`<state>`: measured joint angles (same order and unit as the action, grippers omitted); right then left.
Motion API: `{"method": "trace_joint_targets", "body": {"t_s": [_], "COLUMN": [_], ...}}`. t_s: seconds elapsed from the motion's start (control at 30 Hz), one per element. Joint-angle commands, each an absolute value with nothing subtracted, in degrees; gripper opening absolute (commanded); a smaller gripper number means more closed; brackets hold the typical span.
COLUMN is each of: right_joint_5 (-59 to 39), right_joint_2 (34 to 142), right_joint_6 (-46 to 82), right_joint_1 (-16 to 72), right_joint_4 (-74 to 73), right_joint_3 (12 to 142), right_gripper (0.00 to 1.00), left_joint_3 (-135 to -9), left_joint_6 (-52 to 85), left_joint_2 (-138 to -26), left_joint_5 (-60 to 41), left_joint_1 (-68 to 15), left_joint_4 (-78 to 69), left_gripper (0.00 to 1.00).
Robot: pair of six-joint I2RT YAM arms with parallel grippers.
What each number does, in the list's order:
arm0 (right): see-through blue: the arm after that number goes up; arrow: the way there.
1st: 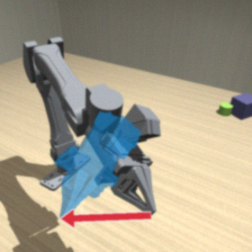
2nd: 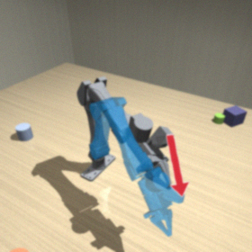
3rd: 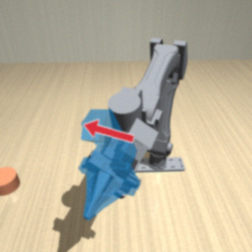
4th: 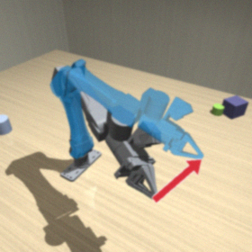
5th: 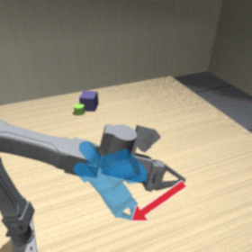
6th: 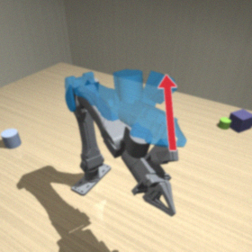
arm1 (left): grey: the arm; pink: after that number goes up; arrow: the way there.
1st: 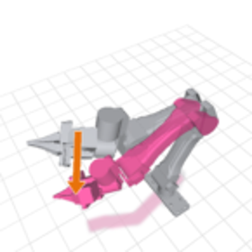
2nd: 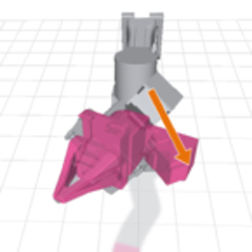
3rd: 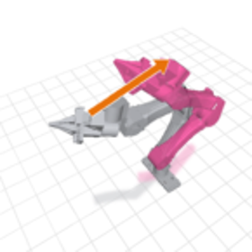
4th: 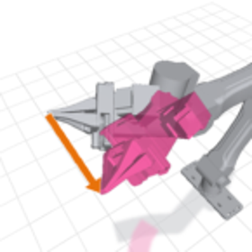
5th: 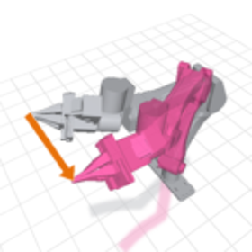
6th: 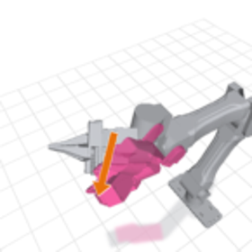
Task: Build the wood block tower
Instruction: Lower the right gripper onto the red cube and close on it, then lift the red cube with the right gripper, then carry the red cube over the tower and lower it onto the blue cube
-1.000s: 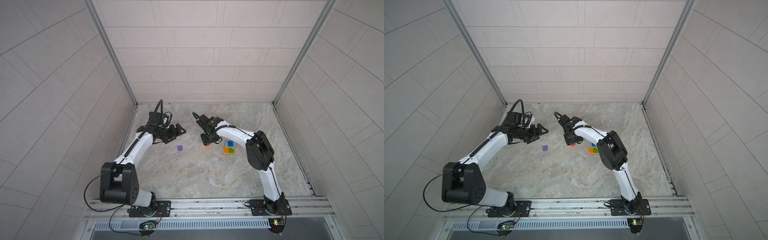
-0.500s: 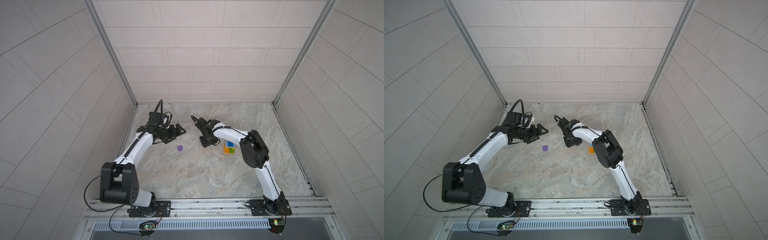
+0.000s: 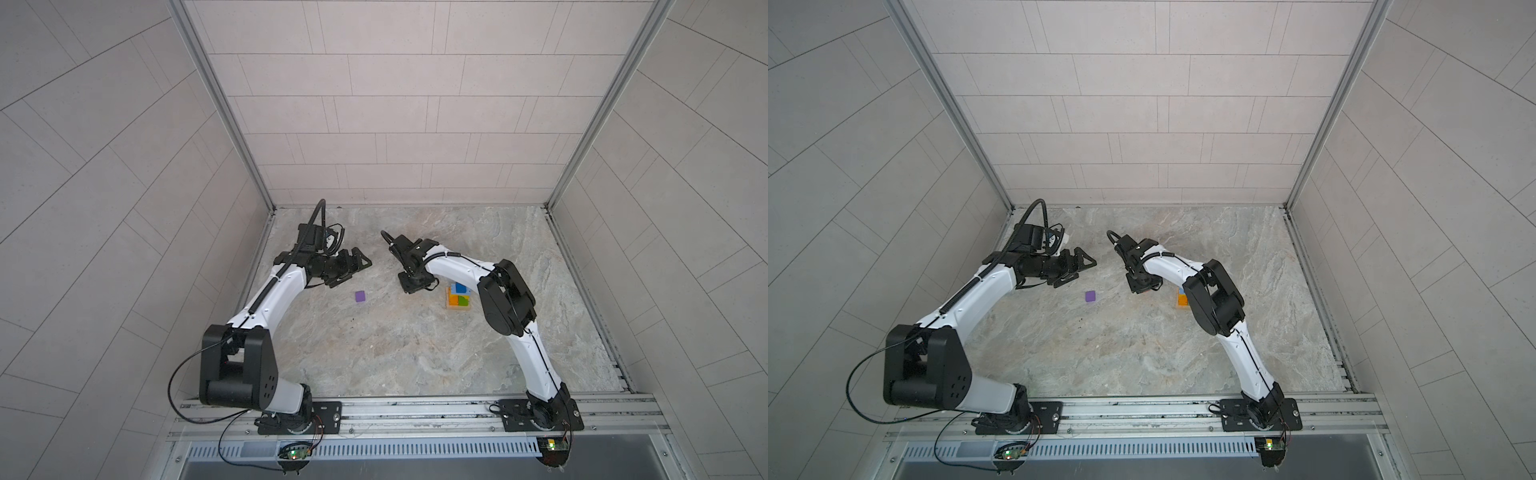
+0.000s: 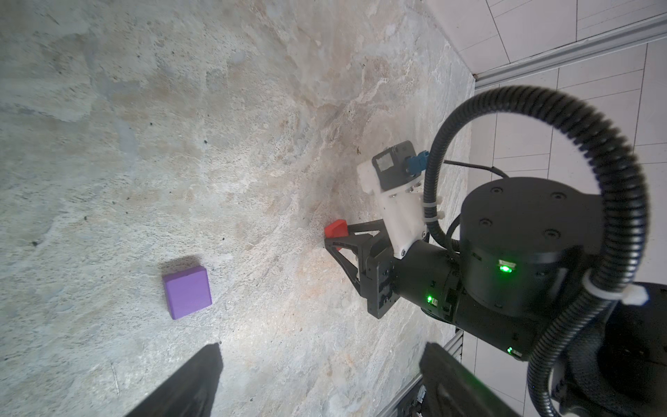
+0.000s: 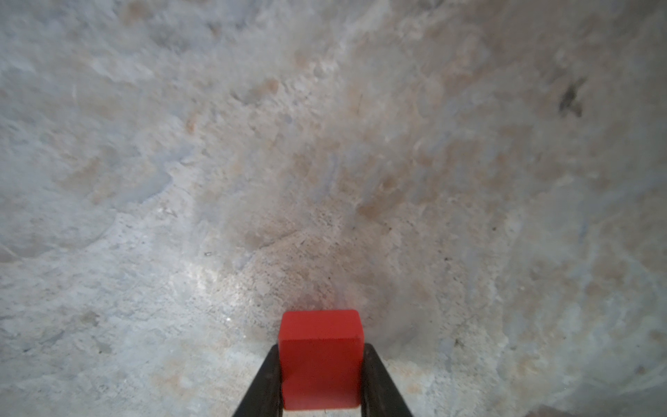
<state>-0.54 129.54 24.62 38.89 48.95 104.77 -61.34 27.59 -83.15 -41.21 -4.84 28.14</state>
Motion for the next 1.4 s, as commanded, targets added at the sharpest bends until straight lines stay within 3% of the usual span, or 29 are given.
{"method": "trace_joint_targets", "body": {"t_s": [0.0, 0.07, 0.37, 0.67, 0.97, 1.37], "right_joint_5": [0.94, 1.38, 1.80, 4.74, 8.91, 10.10], "right_joint_2": [129.56, 129.14, 124.64, 118.29, 113.13, 99.88], "right_joint_6": [24.63, 25.11, 29.91, 35.31, 35.95, 38.48], "right_joint_1": [39.02, 38.98, 38.45, 37.28, 37.02, 36.16], "right_joint_4": [50.46, 50.87, 55.56, 63.19, 68.72, 61.88], "right_joint_3": [105.73, 105.74, 107.54, 112.05, 112.51, 96.07], "right_gripper": [0.31, 0.30, 0.10, 0.04, 0.05, 0.16], "left_joint_3": [-61.57, -61.52, -61.52, -61.53, -61.57, -61.52], "left_joint_6": [27.16, 27.16, 27.14, 27.16, 27.16, 27.34], "left_joint_2": [-82.10, -82.03, -82.11, -82.00, -81.77, -81.39], "left_joint_5": [-41.05, -41.05, -41.06, -40.92, -41.05, -41.07], "left_joint_1": [-4.43, -4.46, -4.45, -4.45, -4.40, -4.40], "left_joint_4": [28.62, 28.65, 28.65, 28.65, 28.65, 28.43], "left_gripper": [0.93, 0.93, 0.93, 0.93, 0.93, 0.93]}}
